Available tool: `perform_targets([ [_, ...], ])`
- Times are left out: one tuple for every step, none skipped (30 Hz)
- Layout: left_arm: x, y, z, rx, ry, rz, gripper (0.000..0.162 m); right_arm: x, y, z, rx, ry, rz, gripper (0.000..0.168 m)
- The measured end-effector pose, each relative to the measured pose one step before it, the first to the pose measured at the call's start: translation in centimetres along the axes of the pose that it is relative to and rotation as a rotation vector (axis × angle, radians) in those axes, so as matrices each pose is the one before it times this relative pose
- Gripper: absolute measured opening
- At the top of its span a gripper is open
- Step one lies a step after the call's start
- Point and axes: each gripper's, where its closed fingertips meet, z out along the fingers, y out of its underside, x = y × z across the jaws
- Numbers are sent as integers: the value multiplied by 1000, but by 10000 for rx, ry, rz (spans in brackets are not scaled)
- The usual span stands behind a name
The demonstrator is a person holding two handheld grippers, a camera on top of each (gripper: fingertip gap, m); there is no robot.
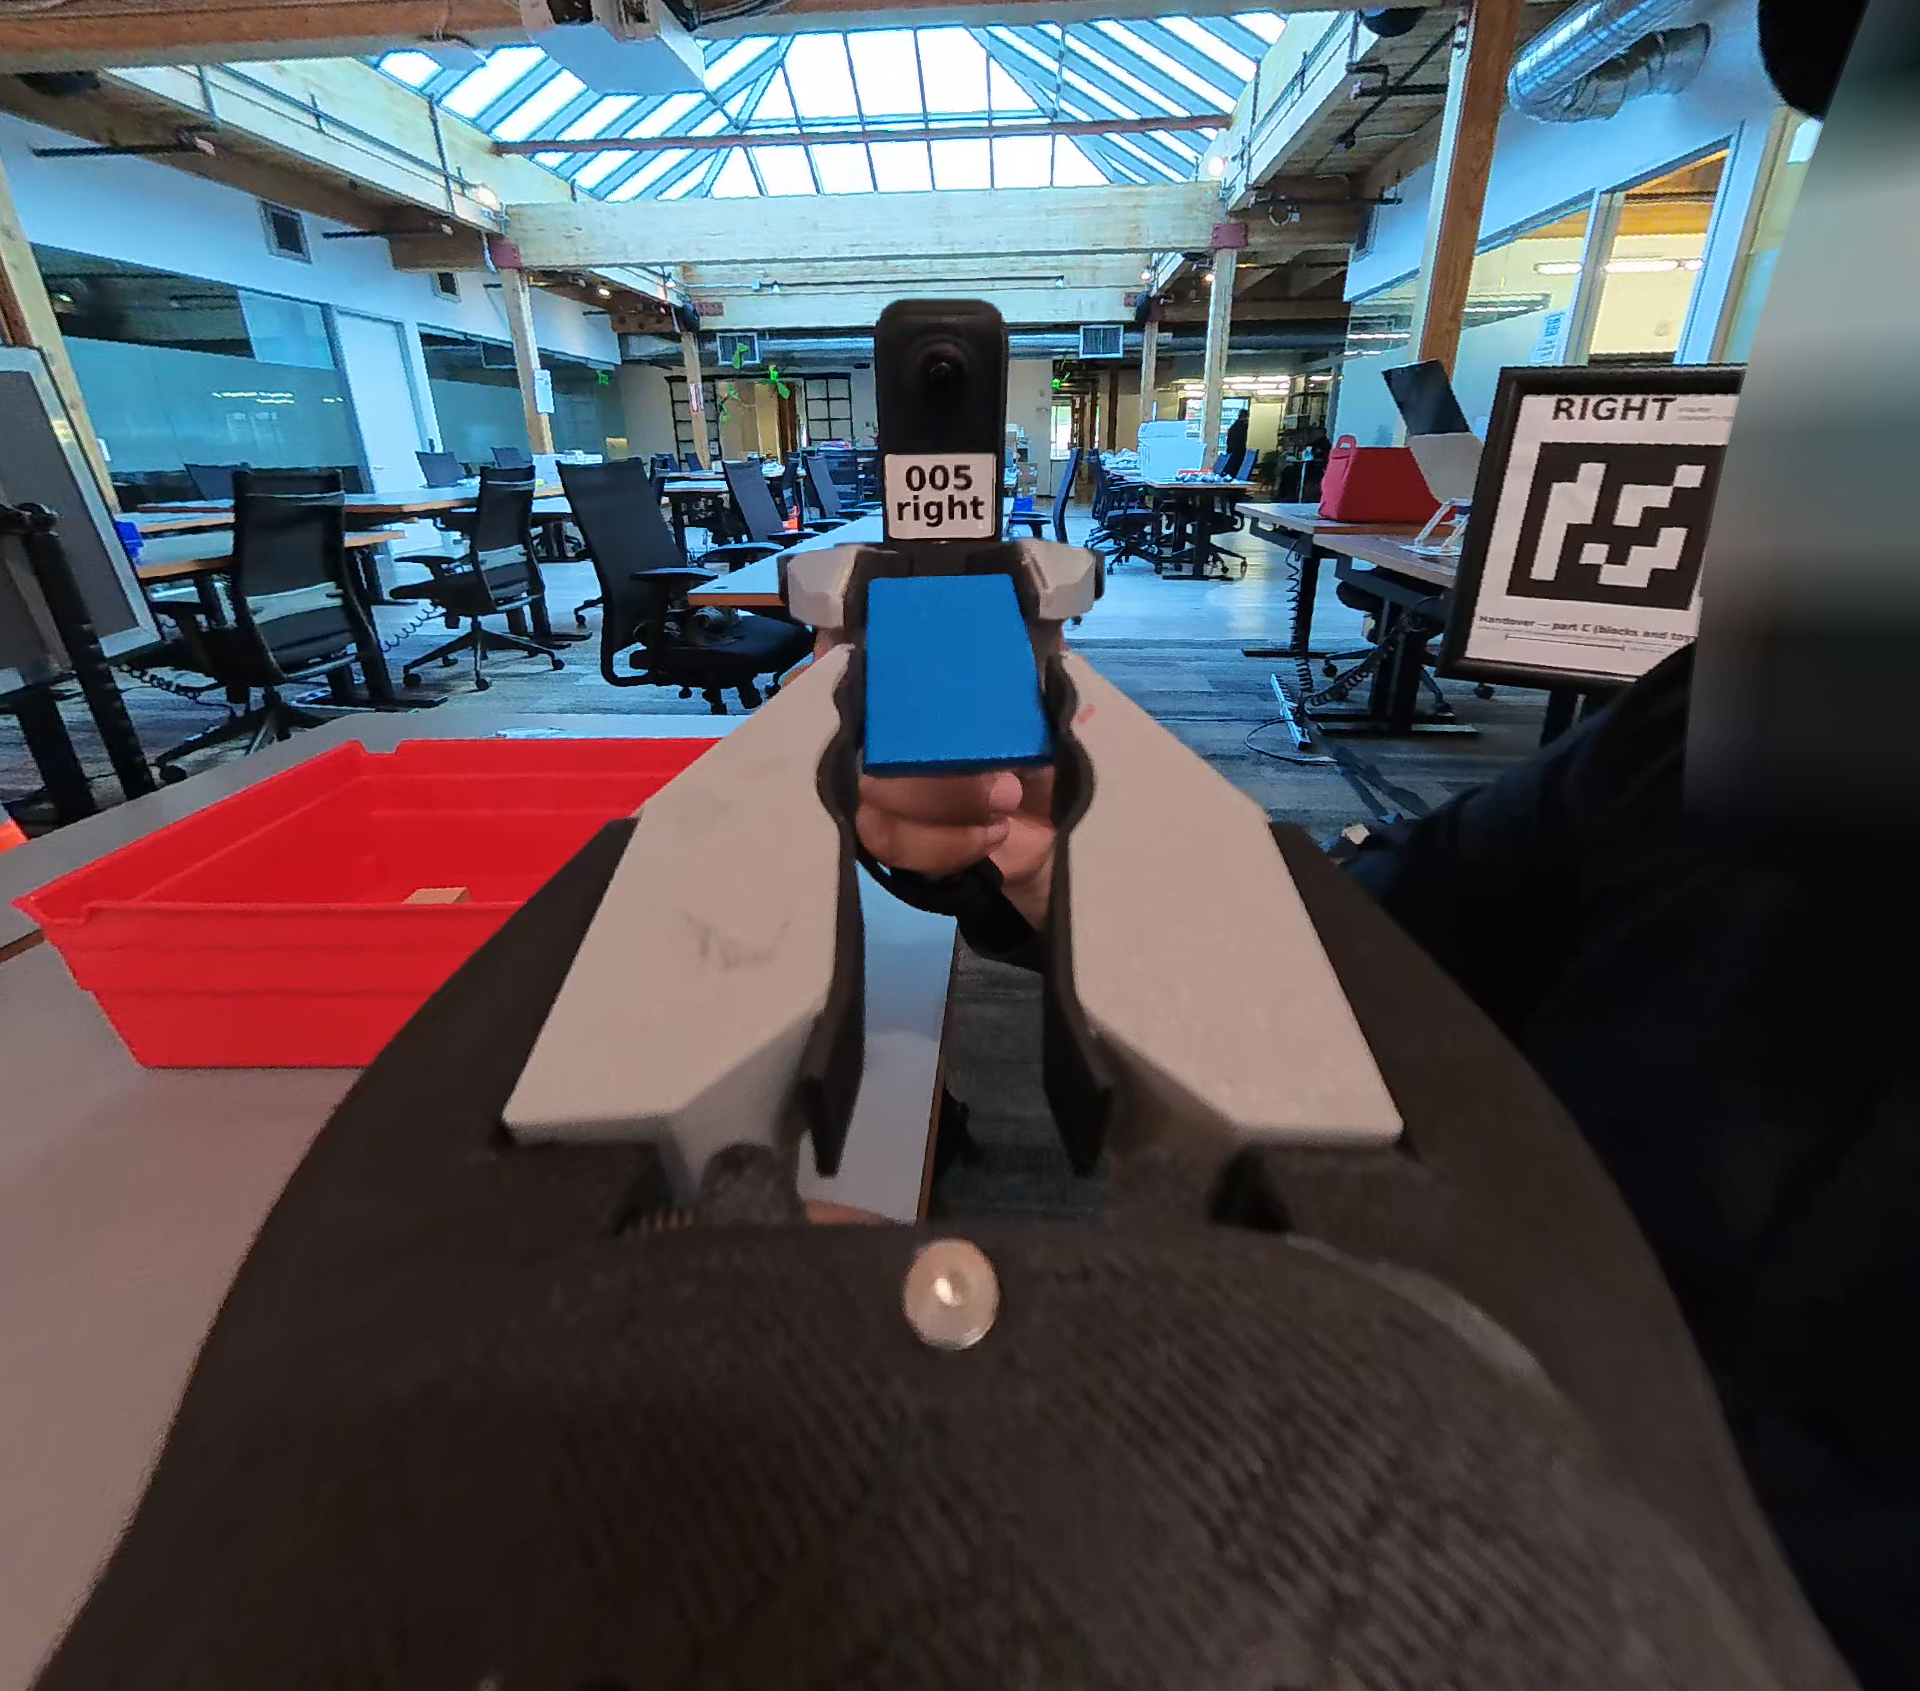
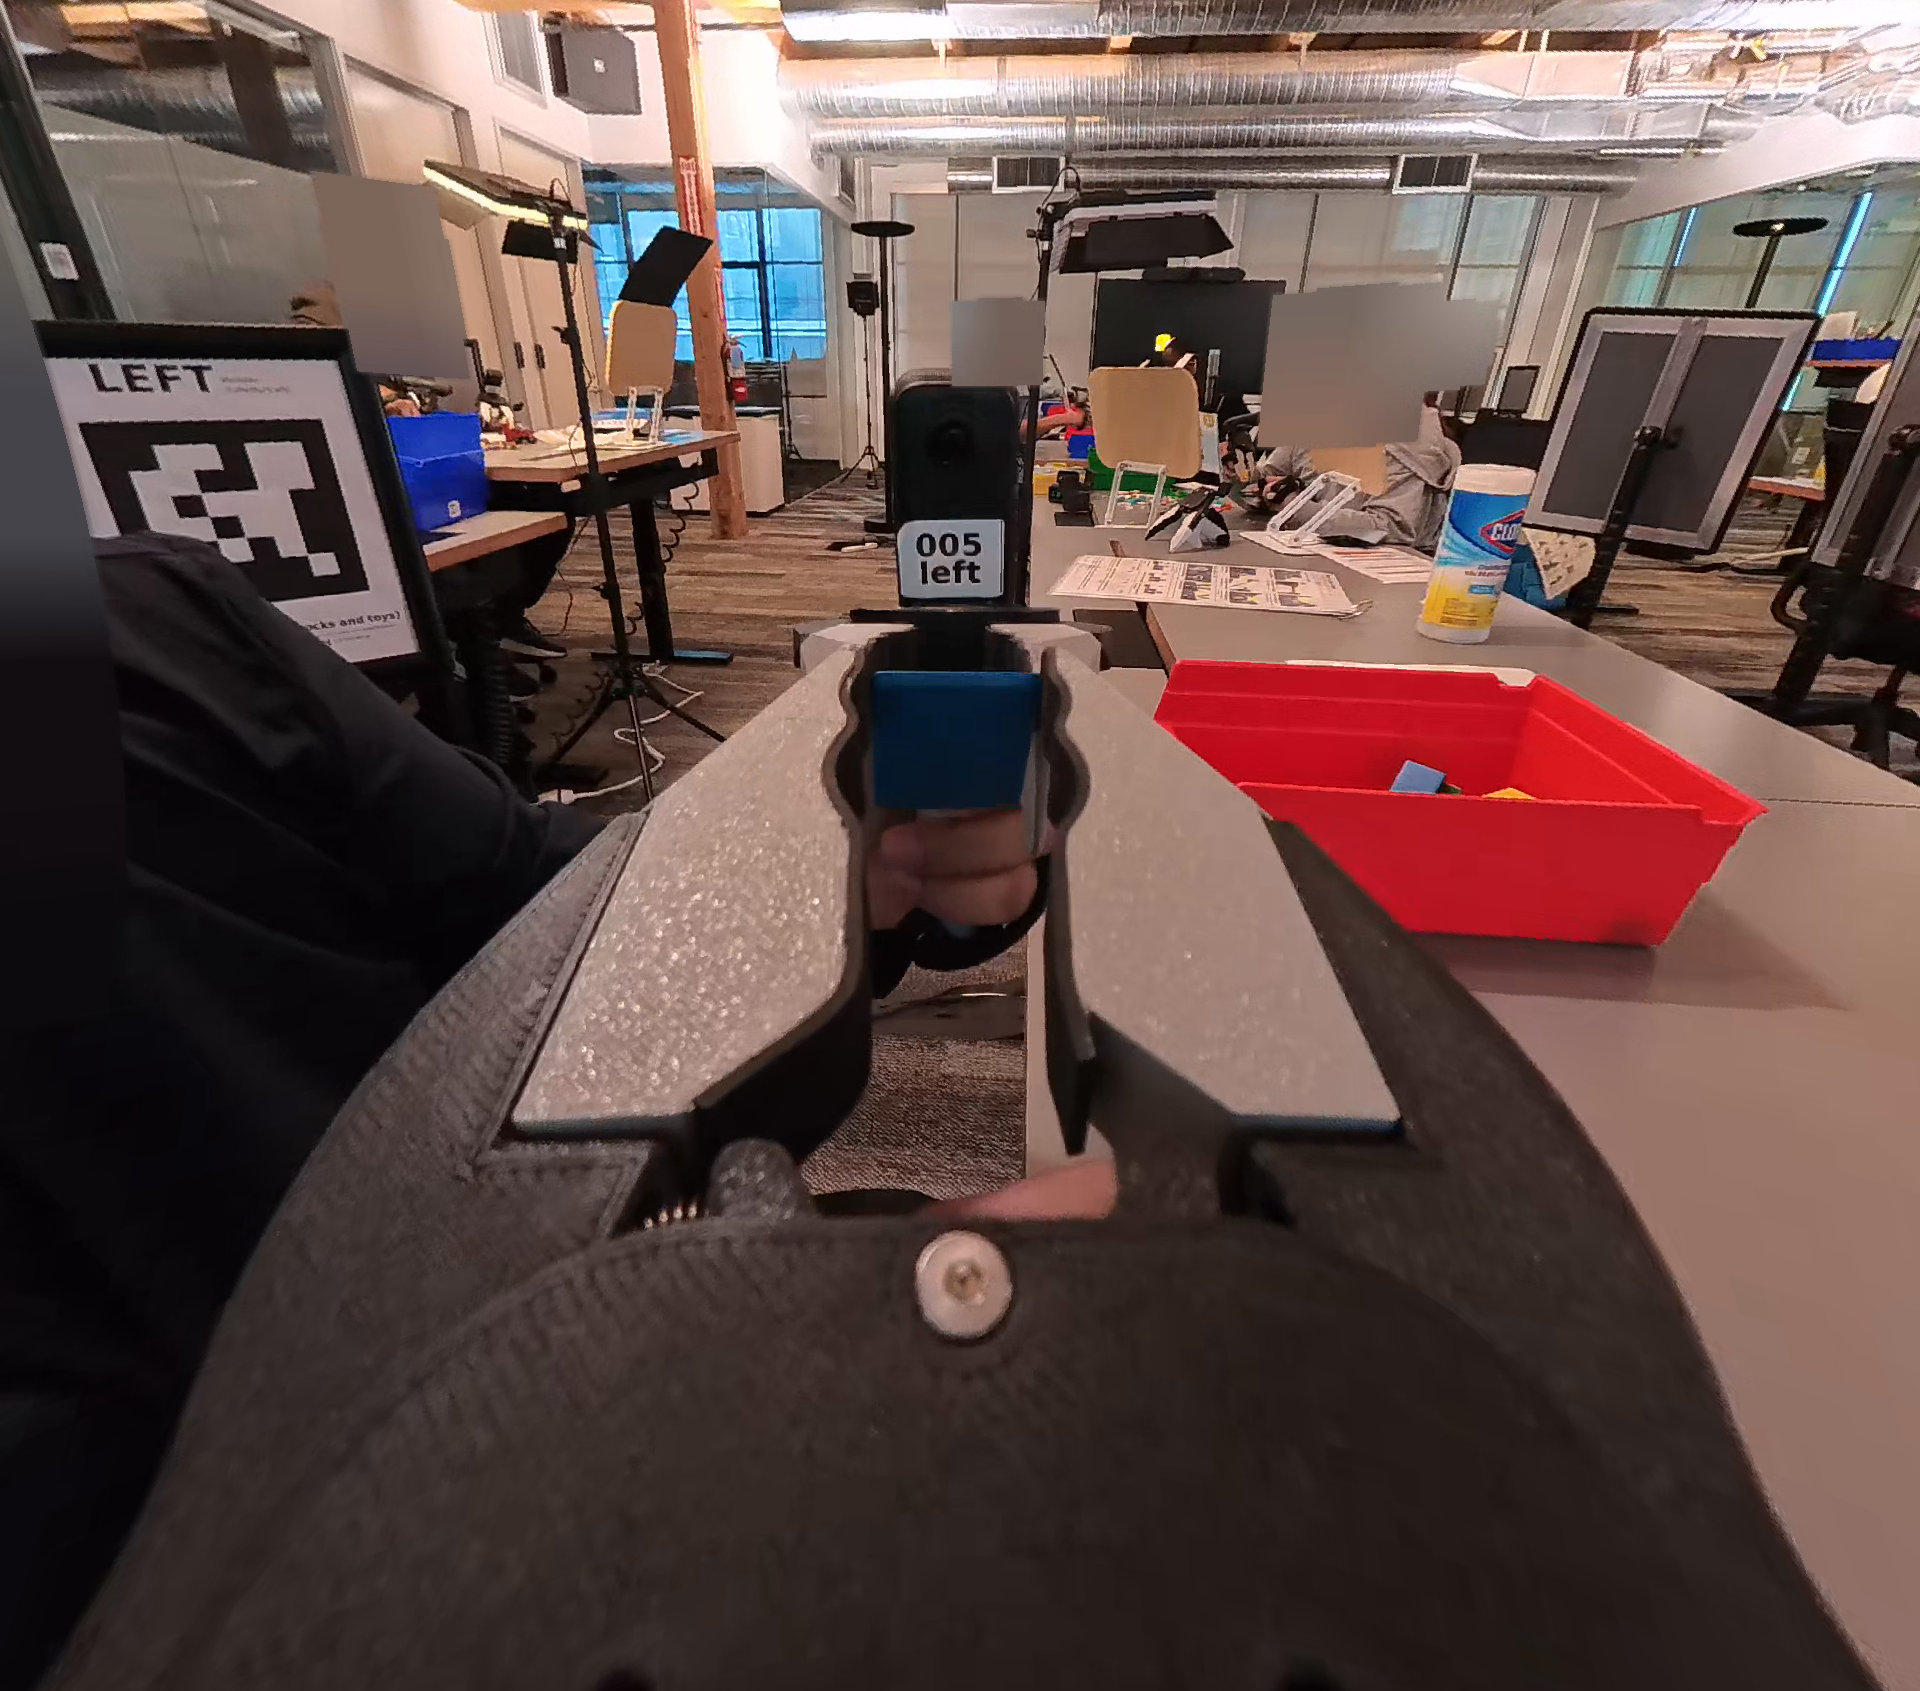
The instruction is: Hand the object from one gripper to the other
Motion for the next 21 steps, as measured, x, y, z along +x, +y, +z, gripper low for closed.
perform_targets([
  [-71, 101, 12, -3, -9, -21, 32, 71, 17, -2, 3, 5, 84, 30],
  [-142, 203, 13, -41, -38, -22, 32, 120, 62, -22, -23, 11, 85, 30],
  [-214, 324, 43, -101, -71, -32, 32, 174, 98, -41, -50, 41, 68, 30],
  [-247, 477, 83, -168, -56, -37, 32, 203, 134, -34, -67, 70, 33, 30],
  [-250, 533, 102, -185, -33, -63, 32, 210, 157, -4, -93, 96, -11, 30],
  [-197, 422, 78, -128, 8, -99, 32, 166, 158, 19, -104, 104, -40, 30],
  [-85, 258, 63, -52, 66, -102, 32, 90, 115, 24, -89, 83, -53, 29],
  [-66, 149, 23, -20, 57, -85, 32, 62, 78, 10, -78, 83, -65, 30],
  [-68, 125, 31, -43, 41, -79, 32, 61, 61, 3, -82, 89, -82, 30],
  [-90, 184, 23, -92, 35, -95, 32, 65, 86, -2, -100, 90, -84, 30],
  [-48, 209, 9, -111, 60, -107, 32, 38, 105, 15, -99, 69, -82, 30],
  [30, 167, 19, -83, 98, -88, 32, -6, 105, 20, -79, 24, -55, 30],
  [55, 197, 12, -90, 92, -80, 32, -37, 81, 47, -54, -9, -3, 30],
  [59, 217, 38, -116, 98, -90, 32, -38, 91, 63, -45, -29, 34, 30],
  [47, 267, 64, -137, 103, -102, 32, -31, 112, 68, -53, -48, 62, 30],
  [79, 280, 70, -133, 113, -102, 32, -30, 125, 55, -63, -64, 72, 30],
  [33, 253, 89, -113, 73, -75, 32, -25, 133, 61, -55, -54, 72, 30],
  [-24, 192, 79, -76, 17, -30, 32, 19, 104, 40, -43, -27, 56, 30],
  [-9, 157, 63, -65, 9, -12, 32, 19, 100, 36, -41, -19, 42, 30],
  [23, 134, 62, -82, 21, 3, 32, 2, 77, 30, -33, -30, 55, 30],
  [-25, 86, 15, -80, -45, 65, 32, 10, 45, 12, -12, -24, 76, 30],
])
